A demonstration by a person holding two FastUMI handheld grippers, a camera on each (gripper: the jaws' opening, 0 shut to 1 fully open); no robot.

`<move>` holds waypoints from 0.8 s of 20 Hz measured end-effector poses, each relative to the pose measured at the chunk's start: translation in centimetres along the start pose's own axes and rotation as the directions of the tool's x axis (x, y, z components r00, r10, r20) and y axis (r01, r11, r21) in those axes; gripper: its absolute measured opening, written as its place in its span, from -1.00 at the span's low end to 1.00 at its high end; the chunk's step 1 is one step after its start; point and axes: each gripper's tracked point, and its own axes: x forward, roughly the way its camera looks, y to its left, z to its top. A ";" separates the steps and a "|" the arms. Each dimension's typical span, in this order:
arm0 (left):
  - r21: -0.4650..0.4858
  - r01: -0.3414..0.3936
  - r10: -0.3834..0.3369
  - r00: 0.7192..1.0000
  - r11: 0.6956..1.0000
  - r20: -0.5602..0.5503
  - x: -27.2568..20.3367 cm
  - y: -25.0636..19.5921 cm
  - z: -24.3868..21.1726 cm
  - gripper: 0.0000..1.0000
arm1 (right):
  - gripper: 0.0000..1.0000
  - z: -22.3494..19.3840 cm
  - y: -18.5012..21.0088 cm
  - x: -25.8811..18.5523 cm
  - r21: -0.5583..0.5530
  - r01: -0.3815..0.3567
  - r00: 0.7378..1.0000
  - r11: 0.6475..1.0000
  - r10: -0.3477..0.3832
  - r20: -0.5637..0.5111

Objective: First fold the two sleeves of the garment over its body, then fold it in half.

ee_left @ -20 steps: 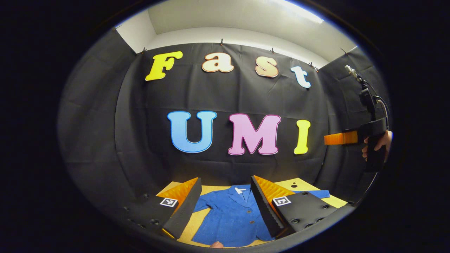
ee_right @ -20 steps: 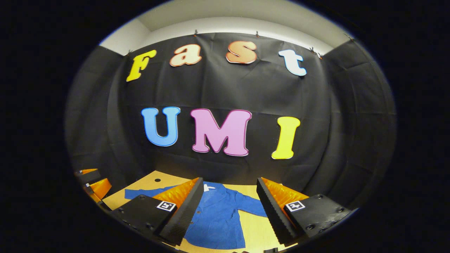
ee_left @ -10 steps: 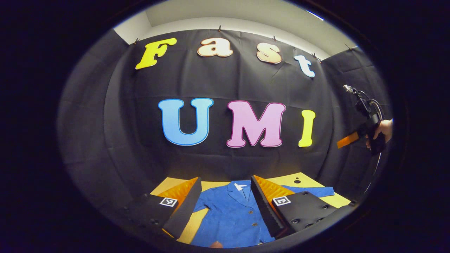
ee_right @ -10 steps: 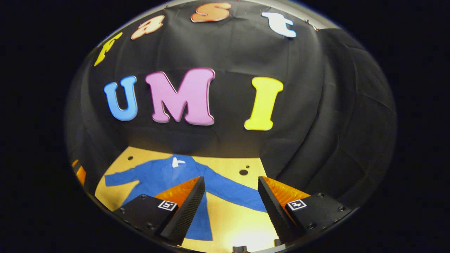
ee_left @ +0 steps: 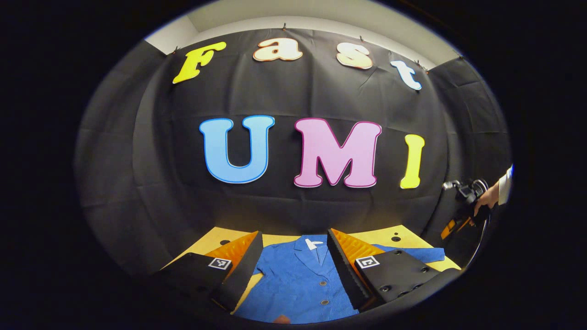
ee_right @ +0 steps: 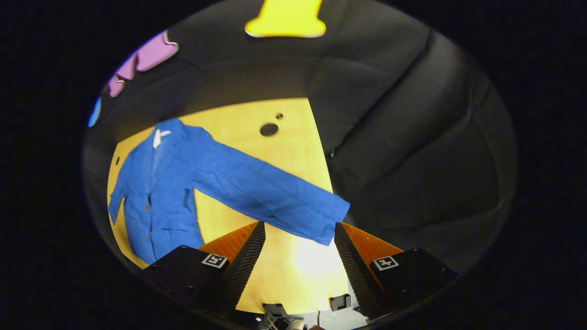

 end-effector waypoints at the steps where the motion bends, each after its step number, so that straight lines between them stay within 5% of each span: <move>1: -0.006 -0.012 0.012 1.000 1.000 -0.012 0.5 -0.3 -0.3 0.61 | 0.94 -0.5 -0.8 2.1 0.034 0.003 0.999 0.999 -0.001 -0.050; 4: -0.007 -0.037 0.036 0.999 0.999 -0.037 1.9 -1.3 -0.9 0.61 | 0.93 -2.2 -2.0 6.3 0.160 -0.004 0.986 0.987 0.030 -0.161; 8: 0.026 -0.054 0.055 0.997 0.998 -0.059 2.9 -2.5 -1.5 0.61 | 0.92 -4.9 -2.7 9.7 0.188 0.009 0.962 0.982 0.043 -0.270; 14: 0.044 -0.058 0.061 0.996 0.997 -0.067 3.1 -3.7 -1.6 0.61 | 0.90 -5.3 -2.0 11.9 0.234 -0.007 0.950 0.972 0.079 -0.301; 16: 0.040 -0.065 0.068 0.995 0.997 -0.075 2.9 -3.9 -2.0 0.61 | 0.75 -5.3 -1.4 12.0 0.279 -0.017 0.946 0.960 0.106 -0.306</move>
